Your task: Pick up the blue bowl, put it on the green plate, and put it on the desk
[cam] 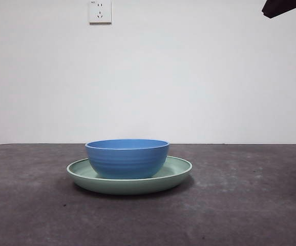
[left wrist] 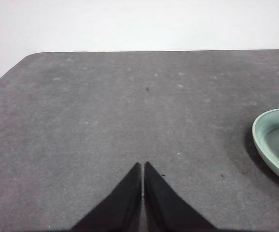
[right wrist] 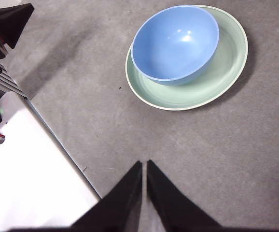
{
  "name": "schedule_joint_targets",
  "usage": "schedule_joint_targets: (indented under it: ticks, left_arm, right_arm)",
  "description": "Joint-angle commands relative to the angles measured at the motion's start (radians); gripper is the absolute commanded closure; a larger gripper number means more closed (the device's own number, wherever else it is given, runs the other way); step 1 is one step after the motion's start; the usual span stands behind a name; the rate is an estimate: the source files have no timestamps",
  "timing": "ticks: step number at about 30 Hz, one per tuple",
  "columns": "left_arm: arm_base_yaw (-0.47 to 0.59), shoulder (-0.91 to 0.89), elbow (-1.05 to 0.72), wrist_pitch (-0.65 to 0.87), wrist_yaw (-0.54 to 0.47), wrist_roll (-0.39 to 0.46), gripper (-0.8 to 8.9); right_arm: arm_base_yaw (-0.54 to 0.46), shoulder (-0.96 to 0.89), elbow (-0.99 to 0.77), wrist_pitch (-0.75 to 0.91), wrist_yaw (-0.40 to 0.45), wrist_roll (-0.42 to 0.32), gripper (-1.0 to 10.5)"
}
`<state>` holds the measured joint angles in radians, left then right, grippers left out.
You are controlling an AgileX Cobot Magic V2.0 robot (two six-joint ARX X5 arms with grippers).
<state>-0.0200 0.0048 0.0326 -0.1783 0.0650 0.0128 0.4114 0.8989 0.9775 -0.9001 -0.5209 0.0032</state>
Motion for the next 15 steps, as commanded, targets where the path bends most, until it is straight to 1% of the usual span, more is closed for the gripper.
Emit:
schedule_joint_targets:
  ticks: [1, 4, 6, 8, 13, 15]
  left_arm:
    - [0.002, -0.002, -0.021, -0.008, -0.002, -0.002, 8.05]
    - [0.002, -0.002, -0.021, -0.008, -0.002, -0.002, 8.05]
    - [0.002, -0.002, -0.021, -0.008, -0.002, -0.002, 8.05]
    - [0.002, -0.002, -0.021, -0.008, -0.002, -0.002, 8.05]
    - [0.002, -0.002, -0.021, -0.008, -0.002, -0.002, 8.05]
    - [0.002, -0.002, -0.021, -0.008, -0.002, -0.002, 8.05]
  right_arm:
    - [0.005, 0.008, 0.017, 0.010, -0.003, -0.013, 9.4]
    - [0.002, -0.002, 0.017, 0.008, -0.002, -0.017, 9.4]
    - [-0.021, -0.030, 0.017, 0.013, 0.017, -0.078, 9.4]
    - [-0.055, -0.064, 0.013, 0.040, 0.016, -0.121, 9.4]
    - [-0.163, -0.206, -0.069, 0.226, 0.019, -0.118, 9.4]
    - [-0.225, -0.288, -0.140, 0.301, 0.045, -0.116, 9.4]
